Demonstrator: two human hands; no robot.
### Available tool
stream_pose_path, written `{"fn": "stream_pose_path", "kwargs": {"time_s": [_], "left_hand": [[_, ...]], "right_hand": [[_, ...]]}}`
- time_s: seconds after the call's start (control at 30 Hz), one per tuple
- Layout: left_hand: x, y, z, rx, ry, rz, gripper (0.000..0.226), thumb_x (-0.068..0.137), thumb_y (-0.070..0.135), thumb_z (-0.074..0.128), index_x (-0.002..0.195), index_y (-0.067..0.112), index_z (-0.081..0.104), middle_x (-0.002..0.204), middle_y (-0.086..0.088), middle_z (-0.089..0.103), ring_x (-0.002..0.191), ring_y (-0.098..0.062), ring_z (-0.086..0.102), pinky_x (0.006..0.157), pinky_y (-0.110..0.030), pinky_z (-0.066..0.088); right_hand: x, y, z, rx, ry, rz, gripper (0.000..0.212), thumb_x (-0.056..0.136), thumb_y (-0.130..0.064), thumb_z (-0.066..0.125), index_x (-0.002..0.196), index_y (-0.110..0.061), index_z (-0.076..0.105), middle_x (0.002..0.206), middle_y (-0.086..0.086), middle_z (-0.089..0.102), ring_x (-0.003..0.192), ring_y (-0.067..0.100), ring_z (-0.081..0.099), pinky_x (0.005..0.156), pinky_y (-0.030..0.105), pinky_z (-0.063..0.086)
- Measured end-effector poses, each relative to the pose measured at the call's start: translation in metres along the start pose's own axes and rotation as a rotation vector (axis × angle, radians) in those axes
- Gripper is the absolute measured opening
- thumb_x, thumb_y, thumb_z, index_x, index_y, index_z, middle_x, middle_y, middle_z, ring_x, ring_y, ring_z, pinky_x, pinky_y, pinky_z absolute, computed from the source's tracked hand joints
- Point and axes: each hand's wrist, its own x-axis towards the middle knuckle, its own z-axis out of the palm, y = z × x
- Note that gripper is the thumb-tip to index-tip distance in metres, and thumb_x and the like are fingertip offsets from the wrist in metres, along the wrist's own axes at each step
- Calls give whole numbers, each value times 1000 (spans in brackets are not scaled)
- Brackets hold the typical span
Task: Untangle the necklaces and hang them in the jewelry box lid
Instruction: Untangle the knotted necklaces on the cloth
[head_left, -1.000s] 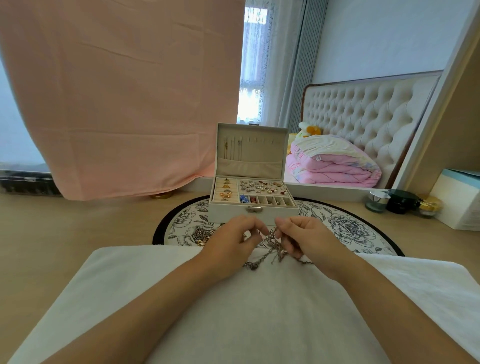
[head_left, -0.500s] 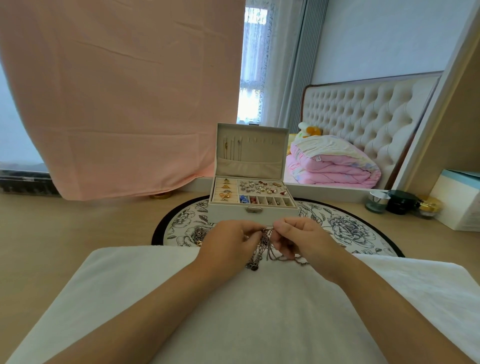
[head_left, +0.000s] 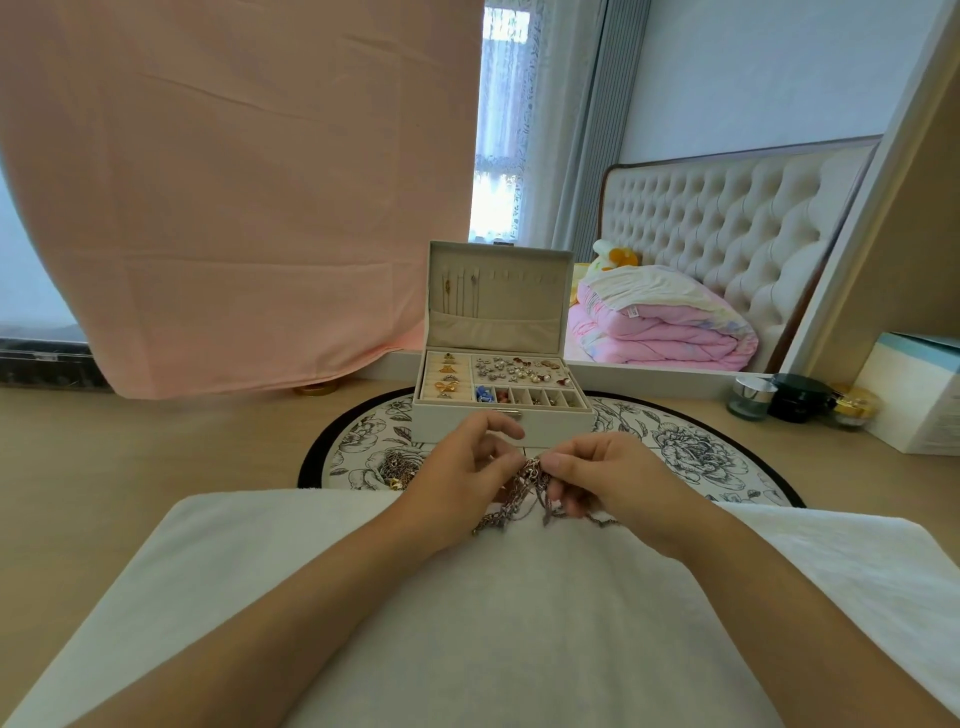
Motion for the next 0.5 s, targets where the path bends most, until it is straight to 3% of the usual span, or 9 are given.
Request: {"fn": "stream_pose_path", "kwargs": {"time_s": [0.13,0.23,0.37,0.5], "left_hand": [[0,1,-4,-9,-81,24,13,100,10,58,106,21,55,86,2,57,73,-14,56,66,-35,48],[0,5,-10,-2,-107,51,15,97,2,59,101,17,57,86,5,57,71,-12,53,66,-26,47],[2,4,-12,207,27,123,34,95,4,61,78,33,65,89,1,64,77,-25,60,70,-43,54],[0,6,-8,416,77,199,33,93,4,64,81,31,77,98,14,64,85,-2,59,74,-14,46]], "right_hand": [[-2,-4,1,12,-27,-5,19,97,-17,63,86,-5,71,69,9,70,52,16,53,57,29,42],[-2,-3,1,-18,-34,-25,20,98,-20,61,89,-5,70,69,6,69,52,15,52,56,29,38],[-1,-2,2,-30,-20,-53,18,97,-22,63,86,-13,71,68,2,66,53,15,49,54,31,33],[-1,-1,2,-97,14,-60,18,95,-25,67,82,-14,73,64,2,62,53,17,45,52,30,32]]}}
